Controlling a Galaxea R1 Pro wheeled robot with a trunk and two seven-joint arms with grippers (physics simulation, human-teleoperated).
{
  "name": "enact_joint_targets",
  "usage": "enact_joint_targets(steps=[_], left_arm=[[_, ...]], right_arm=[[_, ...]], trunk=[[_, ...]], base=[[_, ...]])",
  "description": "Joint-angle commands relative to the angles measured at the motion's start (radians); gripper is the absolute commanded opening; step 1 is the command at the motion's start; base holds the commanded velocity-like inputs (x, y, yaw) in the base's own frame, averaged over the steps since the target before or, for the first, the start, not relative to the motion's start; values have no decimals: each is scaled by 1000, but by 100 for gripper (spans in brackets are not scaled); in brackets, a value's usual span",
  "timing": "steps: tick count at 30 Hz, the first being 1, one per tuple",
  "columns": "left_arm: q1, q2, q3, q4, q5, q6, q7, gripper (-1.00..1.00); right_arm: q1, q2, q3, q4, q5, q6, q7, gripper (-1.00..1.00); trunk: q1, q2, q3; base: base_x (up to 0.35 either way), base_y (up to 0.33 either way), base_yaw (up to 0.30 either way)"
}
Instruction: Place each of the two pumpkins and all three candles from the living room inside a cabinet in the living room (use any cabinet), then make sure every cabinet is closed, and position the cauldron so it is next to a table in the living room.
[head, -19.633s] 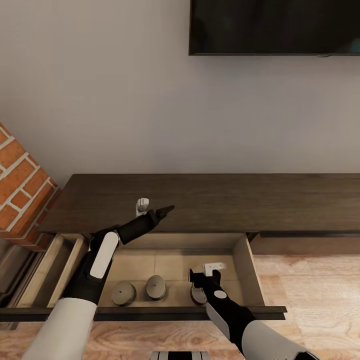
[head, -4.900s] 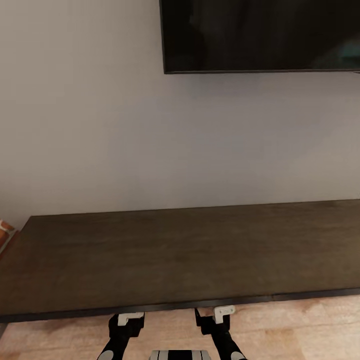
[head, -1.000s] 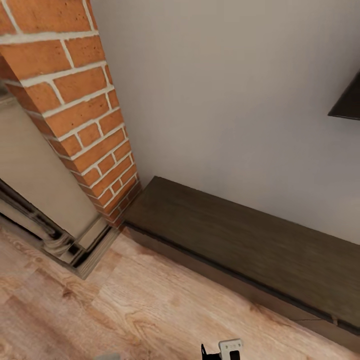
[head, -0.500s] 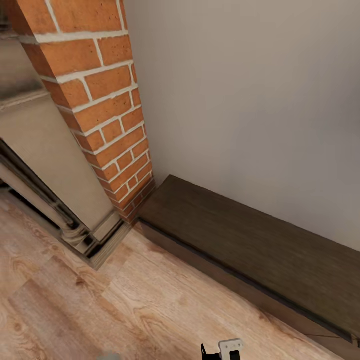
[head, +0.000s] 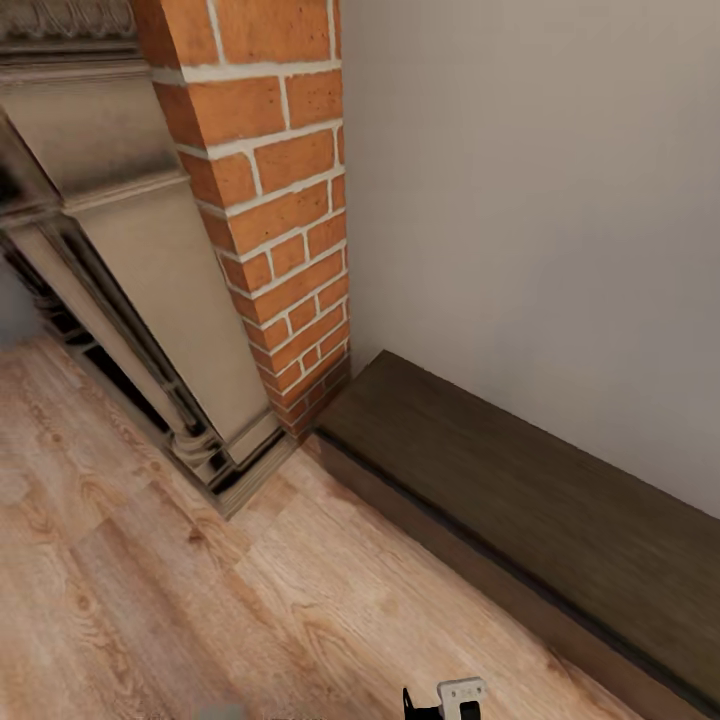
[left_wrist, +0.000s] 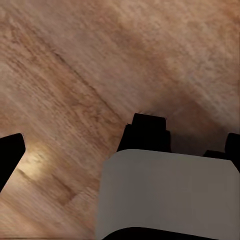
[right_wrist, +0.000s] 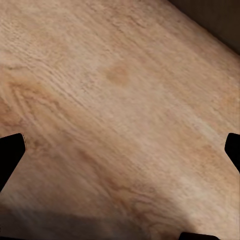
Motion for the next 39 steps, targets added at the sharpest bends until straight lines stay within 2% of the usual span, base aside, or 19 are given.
enact_joint_targets(steps=[1,21,25,39], left_arm=[[0,0,0,0,0,0,0,100],[0,-2,1,-2,0,0,0,100],[0,-11,2,-2,0,0,1,100],[0,-15,3,-4,1,0,1,100]], right_arm=[[0,0,0,0,0,0,0,100],[0,-1,0,0,0,-6,-5,100],[0,-1,0,0,0,-6,-5,100],[0,-4,-1,-2,2,-7,-5,100]], trunk=[[0,0,0],[0,0,15],[0,0,20],[0,0,40]], base=[[0,0,286],[0,0,257],[0,0,200],[0,0,94]])
